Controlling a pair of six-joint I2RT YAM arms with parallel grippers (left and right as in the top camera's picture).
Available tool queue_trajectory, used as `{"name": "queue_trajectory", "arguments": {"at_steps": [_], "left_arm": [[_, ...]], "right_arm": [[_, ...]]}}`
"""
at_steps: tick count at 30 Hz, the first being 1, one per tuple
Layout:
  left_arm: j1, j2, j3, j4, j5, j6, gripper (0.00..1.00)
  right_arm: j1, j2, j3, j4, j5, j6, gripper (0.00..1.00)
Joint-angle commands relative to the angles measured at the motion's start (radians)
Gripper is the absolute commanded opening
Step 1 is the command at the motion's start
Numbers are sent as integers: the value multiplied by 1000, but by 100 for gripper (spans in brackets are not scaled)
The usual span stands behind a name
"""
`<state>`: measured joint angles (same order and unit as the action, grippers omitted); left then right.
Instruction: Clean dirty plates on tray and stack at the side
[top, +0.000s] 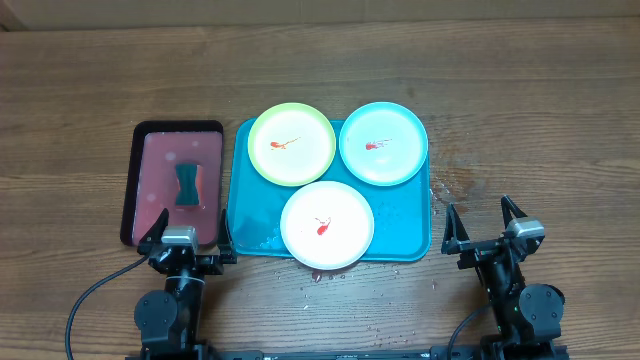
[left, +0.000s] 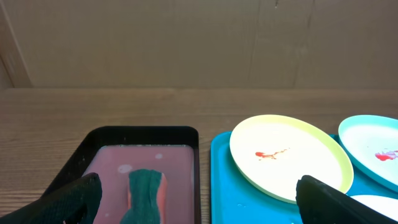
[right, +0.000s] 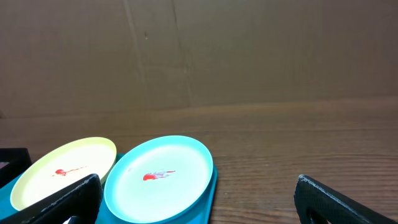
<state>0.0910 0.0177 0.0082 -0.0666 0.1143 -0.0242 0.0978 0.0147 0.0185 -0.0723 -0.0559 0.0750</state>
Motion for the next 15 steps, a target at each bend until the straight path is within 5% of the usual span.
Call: {"name": "queue_trajectory", "arguments": {"at_steps": [1, 5, 15], "left_arm": [[-6, -5, -3, 2, -16, -16, 100], [-6, -5, 30, -13, 0, -105, 100], [-6, 190, 377, -358, -48, -111, 100]], "right_arm": [[-8, 8, 47, -9, -5, 11, 100], [-8, 84, 137, -92, -6, 38, 100], [-8, 510, 506, -278, -67, 37, 100]]}}
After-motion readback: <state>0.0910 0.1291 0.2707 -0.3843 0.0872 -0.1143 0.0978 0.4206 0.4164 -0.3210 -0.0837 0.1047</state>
